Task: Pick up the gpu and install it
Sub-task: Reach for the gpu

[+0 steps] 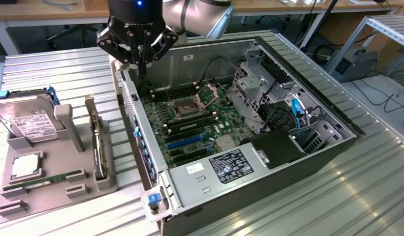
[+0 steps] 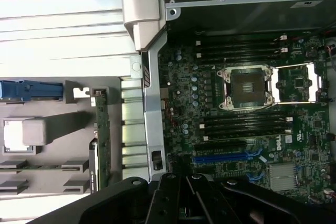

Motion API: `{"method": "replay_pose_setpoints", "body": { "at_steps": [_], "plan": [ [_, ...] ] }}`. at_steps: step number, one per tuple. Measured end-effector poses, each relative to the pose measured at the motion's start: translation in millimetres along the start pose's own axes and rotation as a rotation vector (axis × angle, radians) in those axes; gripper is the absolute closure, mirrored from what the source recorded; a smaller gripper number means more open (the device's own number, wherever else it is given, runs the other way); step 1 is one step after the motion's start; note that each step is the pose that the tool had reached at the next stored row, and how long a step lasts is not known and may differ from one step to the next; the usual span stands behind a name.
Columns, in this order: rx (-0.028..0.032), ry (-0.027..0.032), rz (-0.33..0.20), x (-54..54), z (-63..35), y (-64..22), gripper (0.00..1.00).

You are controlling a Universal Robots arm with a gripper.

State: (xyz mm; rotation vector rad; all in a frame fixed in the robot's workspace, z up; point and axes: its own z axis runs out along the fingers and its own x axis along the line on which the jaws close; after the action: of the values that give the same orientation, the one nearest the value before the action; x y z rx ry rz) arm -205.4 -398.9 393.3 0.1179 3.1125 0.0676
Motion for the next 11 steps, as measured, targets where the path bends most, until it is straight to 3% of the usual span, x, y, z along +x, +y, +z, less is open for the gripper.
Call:
{"method": "replay_pose_setpoints", "body": {
  "at_steps": [11],
  "plan": [
    [0.0000, 0.0000, 0.000, 3.9, -0.1, -0.3, 0.89]
  ]
}}
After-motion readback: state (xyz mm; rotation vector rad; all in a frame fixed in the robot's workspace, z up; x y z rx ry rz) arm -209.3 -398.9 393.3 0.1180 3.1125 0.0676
